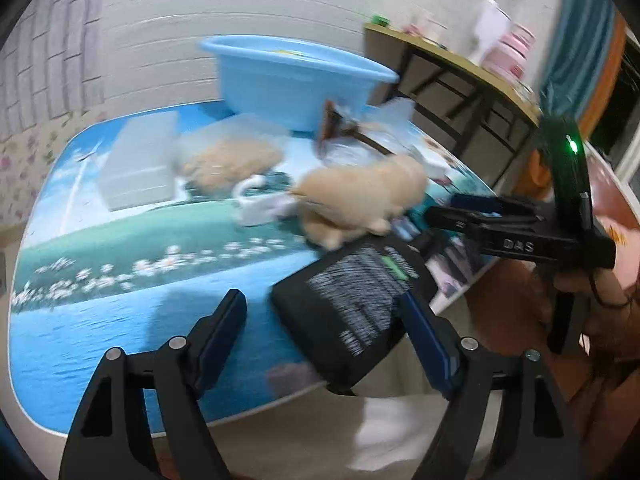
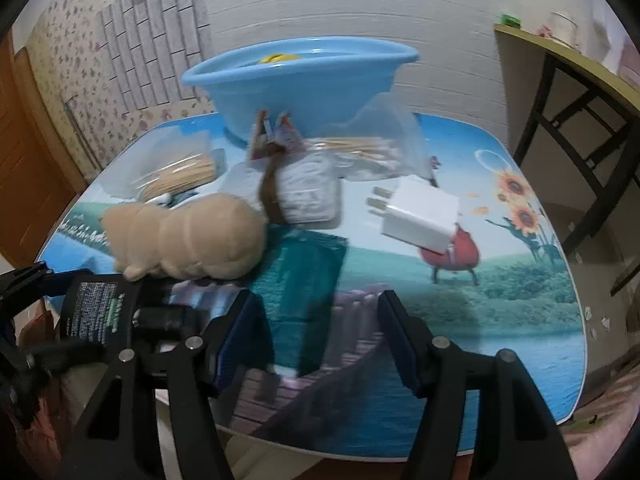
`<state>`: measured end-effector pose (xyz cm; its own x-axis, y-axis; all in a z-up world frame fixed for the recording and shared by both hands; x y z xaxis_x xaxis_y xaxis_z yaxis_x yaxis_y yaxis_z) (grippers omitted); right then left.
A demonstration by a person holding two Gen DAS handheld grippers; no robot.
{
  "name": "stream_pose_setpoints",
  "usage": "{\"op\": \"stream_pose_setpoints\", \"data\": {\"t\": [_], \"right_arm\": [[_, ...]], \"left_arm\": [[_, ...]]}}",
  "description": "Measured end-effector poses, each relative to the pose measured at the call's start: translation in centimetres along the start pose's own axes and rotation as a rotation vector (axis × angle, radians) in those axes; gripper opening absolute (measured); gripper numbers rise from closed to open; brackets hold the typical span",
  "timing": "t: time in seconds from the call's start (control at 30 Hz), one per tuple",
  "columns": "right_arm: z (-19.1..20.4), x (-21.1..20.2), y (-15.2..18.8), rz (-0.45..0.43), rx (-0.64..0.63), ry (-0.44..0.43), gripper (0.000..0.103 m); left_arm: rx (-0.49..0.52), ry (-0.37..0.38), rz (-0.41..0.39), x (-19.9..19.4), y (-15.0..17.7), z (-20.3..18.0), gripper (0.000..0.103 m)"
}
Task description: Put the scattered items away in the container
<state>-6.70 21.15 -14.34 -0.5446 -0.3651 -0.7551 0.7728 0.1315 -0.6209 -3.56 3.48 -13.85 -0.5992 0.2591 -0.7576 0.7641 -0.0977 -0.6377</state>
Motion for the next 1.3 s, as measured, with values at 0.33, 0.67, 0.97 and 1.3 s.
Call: {"op": "stream_pose_setpoints", "data": {"t": [0.33, 0.67, 0.97, 1.3], "right_arm": [[-1.6, -0.5, 0.0, -0.005, 0.043, 0.031, 0.066], [-0.9, -0.5, 0.3, -0.003, 0.032, 0.01, 0.066], [-1.1, -0.4, 0.2, -0.015, 0.015, -0.006, 0.066], [-1.3, -0.6, 0.3, -0.023, 0.012, -0.026, 0.066]], "left_arm": [[0.044, -0.06, -0.019, -0.9, -0.1, 0.7, 0.079], [-0.017, -0.108, 0.054, 0.1, -0.4, -1.8, 0.094], [-0.068, -0.154, 0.122, 1.1, -0.4, -4.1, 0.103], [-0.043, -0.249, 0.127, 2.5, -0.3, -4.0, 0.103]]}}
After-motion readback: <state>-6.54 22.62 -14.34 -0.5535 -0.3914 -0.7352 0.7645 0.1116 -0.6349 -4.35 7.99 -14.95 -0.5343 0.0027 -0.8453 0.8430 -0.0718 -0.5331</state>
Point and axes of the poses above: each gripper's, at about its wrist camera, not at the fingertips, and x roughly the way its jaws point, z to its left, y to its underside, the point moved 8 cm from there along x, roughly the way its jaws point, and after that the axes turned 10 degrees about -y, right-handed, at the moved point
